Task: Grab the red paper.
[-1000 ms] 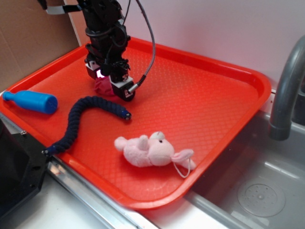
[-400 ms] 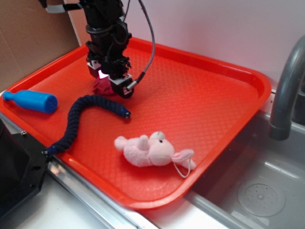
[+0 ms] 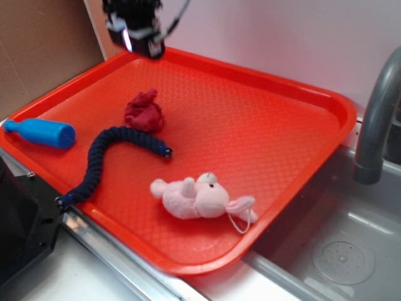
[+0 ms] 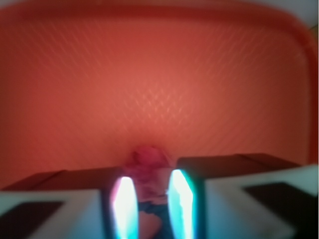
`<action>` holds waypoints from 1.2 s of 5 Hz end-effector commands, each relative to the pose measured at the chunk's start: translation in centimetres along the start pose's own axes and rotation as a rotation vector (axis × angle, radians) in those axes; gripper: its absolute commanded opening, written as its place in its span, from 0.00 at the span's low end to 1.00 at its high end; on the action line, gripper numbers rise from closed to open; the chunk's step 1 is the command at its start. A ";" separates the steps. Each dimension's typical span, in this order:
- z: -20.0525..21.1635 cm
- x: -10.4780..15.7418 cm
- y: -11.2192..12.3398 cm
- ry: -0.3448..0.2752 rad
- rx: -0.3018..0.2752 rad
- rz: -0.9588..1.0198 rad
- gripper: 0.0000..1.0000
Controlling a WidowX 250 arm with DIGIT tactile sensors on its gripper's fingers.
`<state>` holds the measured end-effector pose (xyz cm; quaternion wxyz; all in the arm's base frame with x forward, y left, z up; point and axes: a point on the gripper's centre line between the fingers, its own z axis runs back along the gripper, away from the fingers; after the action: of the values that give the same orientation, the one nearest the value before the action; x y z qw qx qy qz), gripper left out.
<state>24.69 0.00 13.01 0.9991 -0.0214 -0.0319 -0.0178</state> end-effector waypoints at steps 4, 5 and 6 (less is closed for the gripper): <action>-4.3 -5.1 2.2 0.067 0.001 -0.040 1.00; -7.4 -4.3 2.8 0.077 -0.008 -0.085 1.00; -9.8 -3.2 1.8 0.109 -0.015 -0.123 1.00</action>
<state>21.85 1.68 2.32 0.9962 -0.0292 0.0363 -0.0735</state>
